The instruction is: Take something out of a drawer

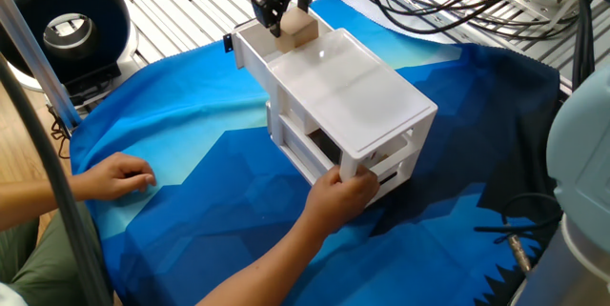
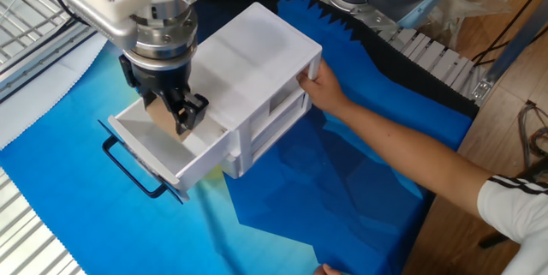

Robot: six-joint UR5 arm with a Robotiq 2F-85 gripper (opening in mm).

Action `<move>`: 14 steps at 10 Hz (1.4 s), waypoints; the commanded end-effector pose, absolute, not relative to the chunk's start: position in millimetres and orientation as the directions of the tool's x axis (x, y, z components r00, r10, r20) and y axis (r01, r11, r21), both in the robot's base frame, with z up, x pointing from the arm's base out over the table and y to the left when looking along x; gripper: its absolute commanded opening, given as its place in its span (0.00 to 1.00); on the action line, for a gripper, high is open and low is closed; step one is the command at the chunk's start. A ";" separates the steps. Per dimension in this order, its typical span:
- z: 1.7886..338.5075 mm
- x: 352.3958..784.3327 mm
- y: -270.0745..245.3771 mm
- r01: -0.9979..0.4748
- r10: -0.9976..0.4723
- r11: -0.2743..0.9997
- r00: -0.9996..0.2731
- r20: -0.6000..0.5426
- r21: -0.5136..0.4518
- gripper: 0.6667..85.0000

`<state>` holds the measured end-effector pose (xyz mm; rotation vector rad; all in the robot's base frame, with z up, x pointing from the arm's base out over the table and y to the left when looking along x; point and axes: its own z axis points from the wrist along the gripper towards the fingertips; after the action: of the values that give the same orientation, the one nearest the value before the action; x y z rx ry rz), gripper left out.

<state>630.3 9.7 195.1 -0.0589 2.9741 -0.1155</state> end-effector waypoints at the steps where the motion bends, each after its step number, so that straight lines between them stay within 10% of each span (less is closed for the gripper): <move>1: 198.5 642.6 27.6 -0.062 -0.065 0.998 -0.975 -0.211 -0.019 0.00; 12: 279.3 580.6 12.7 -0.197 -0.212 0.957 -0.976 -0.048 -0.213 0.00; 14: 278.6 605.0 41.7 -0.234 -0.253 0.964 -0.955 -0.158 -0.129 0.00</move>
<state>599.6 23.8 264.0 -0.3169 2.9880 -0.2139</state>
